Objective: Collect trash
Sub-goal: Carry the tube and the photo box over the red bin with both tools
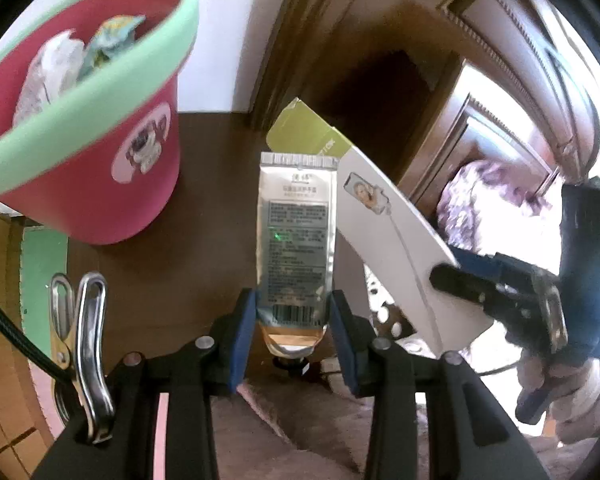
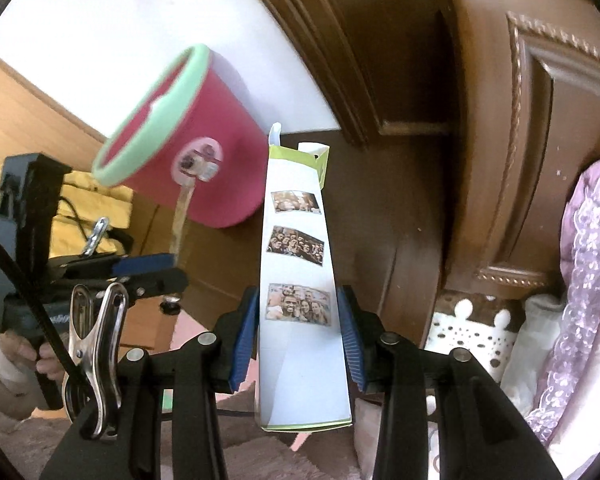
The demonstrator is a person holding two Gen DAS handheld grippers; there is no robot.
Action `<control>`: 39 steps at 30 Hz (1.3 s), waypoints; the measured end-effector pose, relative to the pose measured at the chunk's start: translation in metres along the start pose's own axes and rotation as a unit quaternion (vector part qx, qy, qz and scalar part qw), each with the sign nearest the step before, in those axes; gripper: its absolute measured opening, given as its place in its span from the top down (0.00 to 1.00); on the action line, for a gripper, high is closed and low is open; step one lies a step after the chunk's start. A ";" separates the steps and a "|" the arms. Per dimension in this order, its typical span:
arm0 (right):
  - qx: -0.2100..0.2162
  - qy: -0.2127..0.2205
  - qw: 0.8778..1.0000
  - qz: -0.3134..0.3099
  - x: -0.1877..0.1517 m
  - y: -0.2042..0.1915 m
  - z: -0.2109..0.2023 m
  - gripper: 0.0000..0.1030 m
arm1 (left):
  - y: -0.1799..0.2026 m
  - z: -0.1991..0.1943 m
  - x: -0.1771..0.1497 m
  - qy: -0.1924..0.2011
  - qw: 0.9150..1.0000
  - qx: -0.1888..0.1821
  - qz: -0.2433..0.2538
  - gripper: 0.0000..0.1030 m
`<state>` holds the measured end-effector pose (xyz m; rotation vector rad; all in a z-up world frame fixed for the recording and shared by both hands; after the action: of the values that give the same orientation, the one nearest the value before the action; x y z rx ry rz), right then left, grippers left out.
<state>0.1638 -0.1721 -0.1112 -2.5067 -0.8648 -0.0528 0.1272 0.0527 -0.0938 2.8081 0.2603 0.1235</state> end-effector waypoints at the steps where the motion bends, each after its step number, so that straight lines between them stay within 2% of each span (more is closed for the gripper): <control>1: 0.003 0.006 1.000 -0.006 -0.001 -0.003 -0.005 0.62 | 0.001 -0.005 0.000 0.005 1.000 -0.001 -0.002 0.63; 12: 0.042 0.073 0.994 -0.063 0.003 -0.049 -0.049 0.62 | -0.016 -0.085 -0.003 0.088 0.995 0.003 -0.041 0.63; 17: 0.068 0.097 0.991 -0.065 0.014 -0.069 -0.060 0.62 | -0.035 -0.114 0.000 0.116 0.992 0.007 -0.049 0.63; 30: 0.068 0.155 0.982 -0.087 0.071 -0.145 -0.056 0.62 | -0.101 -0.159 0.029 0.141 0.989 0.027 -0.047 0.63; 39: 0.031 0.164 0.981 -0.097 0.124 -0.193 -0.029 0.62 | -0.136 -0.160 0.067 0.136 0.989 0.042 -0.042 0.63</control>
<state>0.1527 0.0170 0.0215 -2.2596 -0.9475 -0.4821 0.1522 0.2412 0.0174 2.8532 0.4565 0.4881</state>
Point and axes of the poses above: each gripper's, at about its wrist camera, not at the fingertips, and z roughly the way its jaws point, y to its right, x to its top, the point moved 1 cm from there along z, roughly the way its jaws point, and after that the axes turned 14 degrees about -y, right-handed, at the moved point
